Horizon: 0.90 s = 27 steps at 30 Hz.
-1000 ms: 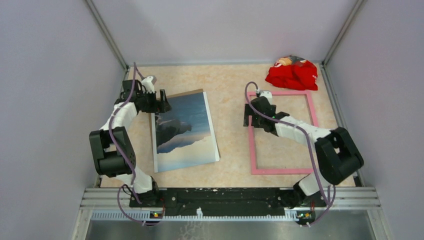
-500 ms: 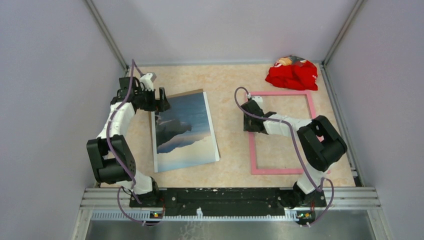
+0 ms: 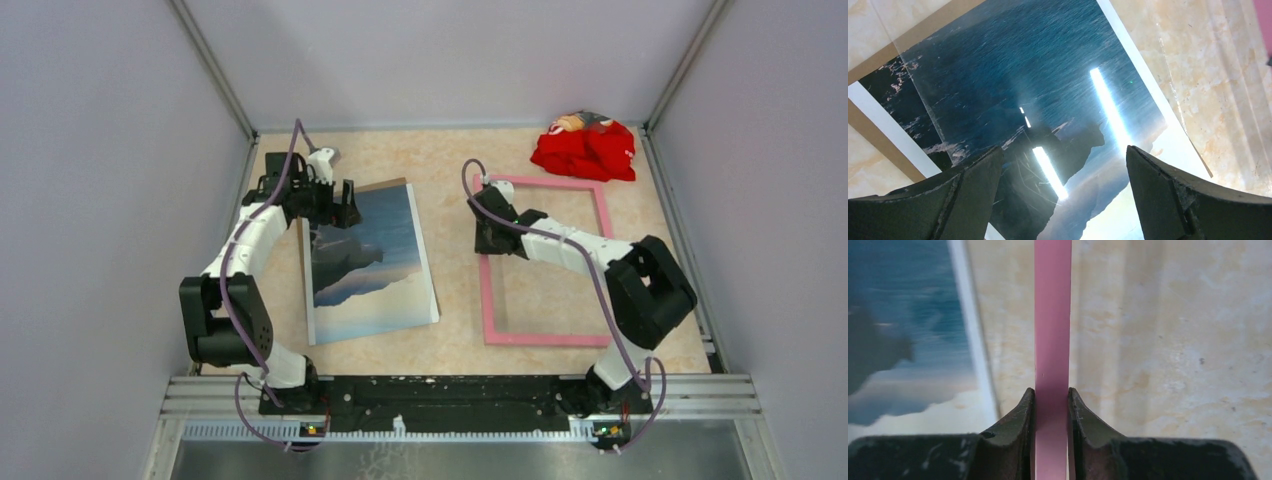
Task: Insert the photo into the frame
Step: Turn over the photo frame at the center of the board.
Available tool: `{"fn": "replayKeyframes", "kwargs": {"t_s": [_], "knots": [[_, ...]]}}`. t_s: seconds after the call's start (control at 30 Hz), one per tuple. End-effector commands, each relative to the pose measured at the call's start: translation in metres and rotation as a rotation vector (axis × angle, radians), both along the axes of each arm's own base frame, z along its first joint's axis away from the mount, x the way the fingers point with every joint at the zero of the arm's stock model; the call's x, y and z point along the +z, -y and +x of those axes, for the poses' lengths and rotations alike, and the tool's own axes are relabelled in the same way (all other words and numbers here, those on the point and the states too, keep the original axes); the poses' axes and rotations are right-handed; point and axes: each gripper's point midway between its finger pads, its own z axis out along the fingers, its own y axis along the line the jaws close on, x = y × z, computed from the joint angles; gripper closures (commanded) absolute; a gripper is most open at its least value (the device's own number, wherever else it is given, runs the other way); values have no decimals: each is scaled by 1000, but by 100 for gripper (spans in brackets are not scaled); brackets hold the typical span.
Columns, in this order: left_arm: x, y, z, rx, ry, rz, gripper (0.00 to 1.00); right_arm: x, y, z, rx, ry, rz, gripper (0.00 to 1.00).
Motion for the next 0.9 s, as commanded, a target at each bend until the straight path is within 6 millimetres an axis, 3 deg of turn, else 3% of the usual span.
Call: {"fn": "replayKeyframes", "kwargs": {"t_s": [0.0, 0.2, 0.33, 0.63, 0.87], "knots": [[19, 7, -5, -16, 39, -16, 1, 118, -50, 0, 74, 124, 315, 100], [26, 28, -15, -77, 63, -34, 1, 210, -94, -18, 175, 128, 663, 100], [34, 35, -18, -94, 82, -41, 1, 252, -108, -28, 219, 128, 812, 100], [71, 54, -27, -138, 201, -97, 1, 292, -131, -40, 272, 24, 1089, 100], [87, 66, -27, -155, 230, -117, 1, 310, -116, -26, 242, -3, 1220, 100]]}}
